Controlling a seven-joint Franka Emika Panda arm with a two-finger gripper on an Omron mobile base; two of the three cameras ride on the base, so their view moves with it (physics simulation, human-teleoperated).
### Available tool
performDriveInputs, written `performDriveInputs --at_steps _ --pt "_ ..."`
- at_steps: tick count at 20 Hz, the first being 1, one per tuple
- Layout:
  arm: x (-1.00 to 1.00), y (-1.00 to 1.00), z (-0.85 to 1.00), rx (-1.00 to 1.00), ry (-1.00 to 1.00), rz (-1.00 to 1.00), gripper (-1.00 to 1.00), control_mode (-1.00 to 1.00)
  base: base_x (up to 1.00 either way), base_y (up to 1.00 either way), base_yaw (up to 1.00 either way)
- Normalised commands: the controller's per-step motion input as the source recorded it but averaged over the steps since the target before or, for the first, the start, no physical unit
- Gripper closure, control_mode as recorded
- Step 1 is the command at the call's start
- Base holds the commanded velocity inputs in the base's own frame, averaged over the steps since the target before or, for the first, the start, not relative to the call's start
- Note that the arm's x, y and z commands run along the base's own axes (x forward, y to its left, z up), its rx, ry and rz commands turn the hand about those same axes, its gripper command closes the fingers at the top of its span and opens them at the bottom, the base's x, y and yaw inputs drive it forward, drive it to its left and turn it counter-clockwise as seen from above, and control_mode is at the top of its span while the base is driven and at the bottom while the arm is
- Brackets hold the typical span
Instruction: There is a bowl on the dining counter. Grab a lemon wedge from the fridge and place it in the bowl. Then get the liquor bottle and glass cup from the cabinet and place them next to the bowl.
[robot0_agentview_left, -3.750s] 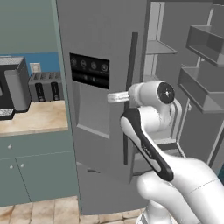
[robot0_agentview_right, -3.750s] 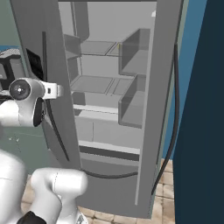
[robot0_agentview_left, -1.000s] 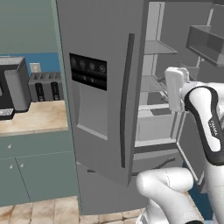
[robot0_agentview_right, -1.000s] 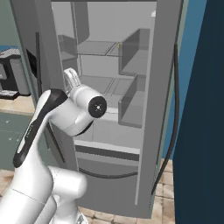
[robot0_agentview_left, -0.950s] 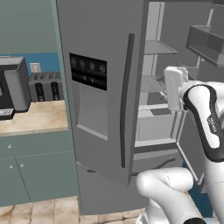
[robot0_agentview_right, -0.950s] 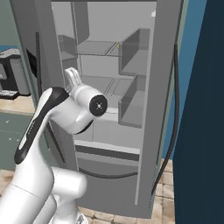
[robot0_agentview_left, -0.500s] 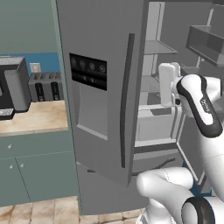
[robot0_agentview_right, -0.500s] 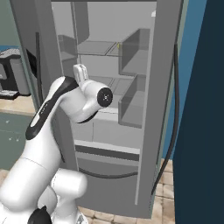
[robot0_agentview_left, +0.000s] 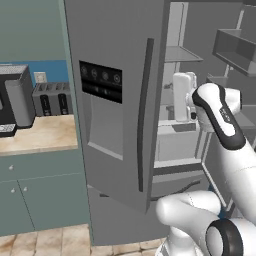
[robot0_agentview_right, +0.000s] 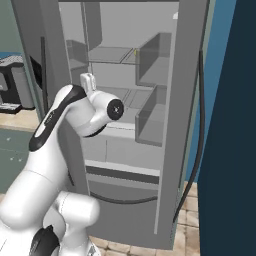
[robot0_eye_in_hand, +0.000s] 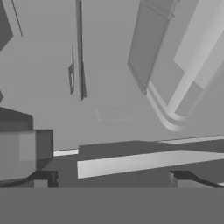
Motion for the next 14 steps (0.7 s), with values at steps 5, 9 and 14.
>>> performDriveInputs --at_steps 5,9,14 --pt "0.0 0.42 -0.09 0.0 0.0 0.0 -1.0 -1.0 0.0 0.0 0.0" --pt "-0.15 0.54 -0.12 0.0 0.02 0.05 -1.0 -1.0 0.0 0.0 0.0" --pt "-0.2 0.62 -0.15 0.0 0.05 0.15 -1.0 -1.0 0.0 0.0 0.0"
